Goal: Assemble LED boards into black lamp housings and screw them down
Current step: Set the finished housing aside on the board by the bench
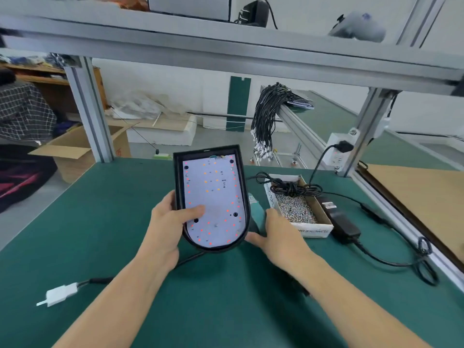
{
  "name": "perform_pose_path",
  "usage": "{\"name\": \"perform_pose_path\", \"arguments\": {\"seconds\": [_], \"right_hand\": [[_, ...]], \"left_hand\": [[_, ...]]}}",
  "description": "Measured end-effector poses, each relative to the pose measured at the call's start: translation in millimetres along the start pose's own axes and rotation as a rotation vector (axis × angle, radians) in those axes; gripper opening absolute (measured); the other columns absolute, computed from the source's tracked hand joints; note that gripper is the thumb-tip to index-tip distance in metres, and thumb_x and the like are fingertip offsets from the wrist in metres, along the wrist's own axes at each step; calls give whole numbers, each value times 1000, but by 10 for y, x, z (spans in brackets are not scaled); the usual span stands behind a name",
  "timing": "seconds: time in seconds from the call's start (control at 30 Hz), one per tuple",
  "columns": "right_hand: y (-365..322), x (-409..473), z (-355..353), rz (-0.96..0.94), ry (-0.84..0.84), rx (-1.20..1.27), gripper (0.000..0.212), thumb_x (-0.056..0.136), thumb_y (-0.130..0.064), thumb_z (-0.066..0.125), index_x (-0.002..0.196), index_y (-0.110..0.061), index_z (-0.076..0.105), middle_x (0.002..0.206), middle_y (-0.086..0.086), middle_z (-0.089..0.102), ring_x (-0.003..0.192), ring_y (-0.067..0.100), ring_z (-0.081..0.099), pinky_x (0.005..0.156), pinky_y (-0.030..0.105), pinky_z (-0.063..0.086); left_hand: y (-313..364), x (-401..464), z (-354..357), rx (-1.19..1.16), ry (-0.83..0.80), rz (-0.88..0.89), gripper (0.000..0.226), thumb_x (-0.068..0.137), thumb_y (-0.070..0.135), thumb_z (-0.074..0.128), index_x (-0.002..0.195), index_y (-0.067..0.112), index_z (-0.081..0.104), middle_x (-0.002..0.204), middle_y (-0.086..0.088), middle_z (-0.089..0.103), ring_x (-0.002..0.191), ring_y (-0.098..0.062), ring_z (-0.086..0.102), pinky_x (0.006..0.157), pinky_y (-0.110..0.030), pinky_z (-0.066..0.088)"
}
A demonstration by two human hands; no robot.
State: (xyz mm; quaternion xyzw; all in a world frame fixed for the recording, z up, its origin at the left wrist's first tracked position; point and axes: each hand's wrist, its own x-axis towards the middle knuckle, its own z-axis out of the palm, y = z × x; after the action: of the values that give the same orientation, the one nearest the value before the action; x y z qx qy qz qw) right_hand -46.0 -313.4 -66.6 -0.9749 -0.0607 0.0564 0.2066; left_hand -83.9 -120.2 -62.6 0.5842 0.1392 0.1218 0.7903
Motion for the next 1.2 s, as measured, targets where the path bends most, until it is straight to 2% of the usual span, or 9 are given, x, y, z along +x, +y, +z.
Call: {"name": "perform_pose_path", "arguments": {"seconds": [0.17,0.27,0.47,0.57,0.7,0.83,0.93,1.07,1.2], "right_hand": [[-111,-25,27,-32,18,-284,46,92,-41,57,118,-5,47,124,11,52,119,28,50,91,34,39],[-11,-23,-150,-93,132,183,26,100,-24,41,89,-5,54,95,10,55,95,27,51,79,33,37],[-200,-134,-87,-115,-32,1114,26,89,-6,63,108,-23,60,109,-8,68,97,11,64,87,25,49],[-217,-85,-186,-64,59,1347,24,88,8,55,97,-12,65,94,4,72,82,17,65,74,24,53],[-87,-28,-425,-49,17,1681,23,92,8,49,104,-4,64,94,6,74,79,16,71,70,26,58],[21,-88,-518,-52,-55,1727,23,92,7,48,107,-1,64,100,10,74,85,20,71,75,30,59],[116,-152,-565,-81,-98,1714,29,92,5,49,118,-1,61,115,13,69,99,25,67,93,36,53],[156,-218,-646,-106,40,1666,28,93,5,51,119,-1,59,108,9,71,87,19,69,80,28,57],[299,-316,-724,-123,340,1532,27,92,4,54,116,-8,59,111,4,71,93,16,68,77,22,56]], "left_hand": [[-37,-6,99,1,-16,-39,36,75,-12,65,106,7,64,101,-9,74,91,-29,68,85,-43,55],[-54,-4,51,32,-12,-13,37,76,-11,65,106,10,65,99,-4,75,89,-25,69,79,-37,55],[-110,-195,63,136,-185,100,28,88,31,66,114,22,65,111,8,72,104,-11,67,84,-26,48],[-144,-309,-233,586,-512,109,60,71,75,53,125,49,53,130,32,53,122,13,45,101,-20,32],[-243,-328,-585,1432,-466,360,44,78,57,66,119,42,57,125,31,43,122,2,39,107,-26,30],[-101,-263,-657,1411,23,472,6,89,22,66,88,28,66,79,8,67,77,-24,63,67,-35,49],[276,7,-709,1281,297,544,20,96,27,51,105,19,67,91,-13,71,83,-39,65,74,-48,53],[809,283,-383,842,398,537,39,89,40,40,116,23,63,100,-8,69,96,-33,64,87,-51,52],[866,159,568,329,86,464,22,91,10,58,100,25,71,65,12,63,57,-1,51,59,-14,44]]}}
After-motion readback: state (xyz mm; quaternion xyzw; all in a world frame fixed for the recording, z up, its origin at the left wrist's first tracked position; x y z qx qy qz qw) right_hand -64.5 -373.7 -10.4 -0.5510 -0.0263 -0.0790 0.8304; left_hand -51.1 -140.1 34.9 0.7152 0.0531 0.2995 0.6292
